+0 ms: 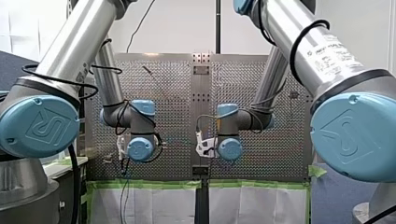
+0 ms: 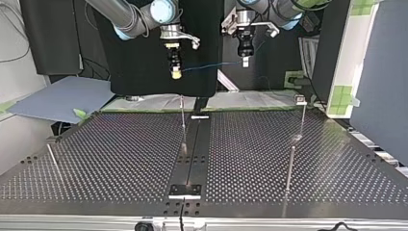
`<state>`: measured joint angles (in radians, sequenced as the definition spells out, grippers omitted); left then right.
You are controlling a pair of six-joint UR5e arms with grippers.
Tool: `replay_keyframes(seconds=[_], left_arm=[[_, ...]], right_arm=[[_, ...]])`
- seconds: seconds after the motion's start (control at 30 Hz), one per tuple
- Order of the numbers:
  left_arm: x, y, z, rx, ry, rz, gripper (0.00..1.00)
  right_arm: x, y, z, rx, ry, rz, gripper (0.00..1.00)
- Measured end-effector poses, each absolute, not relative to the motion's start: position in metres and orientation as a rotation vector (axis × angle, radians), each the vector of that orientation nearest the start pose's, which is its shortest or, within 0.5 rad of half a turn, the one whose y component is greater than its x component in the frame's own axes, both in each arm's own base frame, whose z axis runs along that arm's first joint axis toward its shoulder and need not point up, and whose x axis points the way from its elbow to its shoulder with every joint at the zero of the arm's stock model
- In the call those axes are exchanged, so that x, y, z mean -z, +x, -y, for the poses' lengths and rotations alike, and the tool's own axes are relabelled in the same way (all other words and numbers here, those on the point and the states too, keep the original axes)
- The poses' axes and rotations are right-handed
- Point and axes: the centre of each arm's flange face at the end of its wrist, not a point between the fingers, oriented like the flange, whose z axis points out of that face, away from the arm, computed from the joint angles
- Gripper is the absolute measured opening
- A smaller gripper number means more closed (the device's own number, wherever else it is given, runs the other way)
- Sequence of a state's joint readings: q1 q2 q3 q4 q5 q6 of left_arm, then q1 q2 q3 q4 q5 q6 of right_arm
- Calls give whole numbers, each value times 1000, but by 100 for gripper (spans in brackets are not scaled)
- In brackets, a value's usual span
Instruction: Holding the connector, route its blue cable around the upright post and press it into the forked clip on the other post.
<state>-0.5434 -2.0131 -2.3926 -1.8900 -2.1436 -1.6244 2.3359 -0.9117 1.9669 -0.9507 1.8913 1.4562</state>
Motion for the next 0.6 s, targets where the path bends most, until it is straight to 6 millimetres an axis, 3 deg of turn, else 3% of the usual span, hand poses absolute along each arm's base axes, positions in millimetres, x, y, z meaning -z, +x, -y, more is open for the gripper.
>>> replay_keyframes(seconds=[0.43, 0.6], left_arm=[[-72, 287, 266, 12, -60, -1581, 0], [-77, 295, 270, -18, -51, -1578, 0]], right_arm=[[11, 432, 304, -1241, 1784, 911, 0], [7, 433, 316, -1233, 1768, 938, 0]])
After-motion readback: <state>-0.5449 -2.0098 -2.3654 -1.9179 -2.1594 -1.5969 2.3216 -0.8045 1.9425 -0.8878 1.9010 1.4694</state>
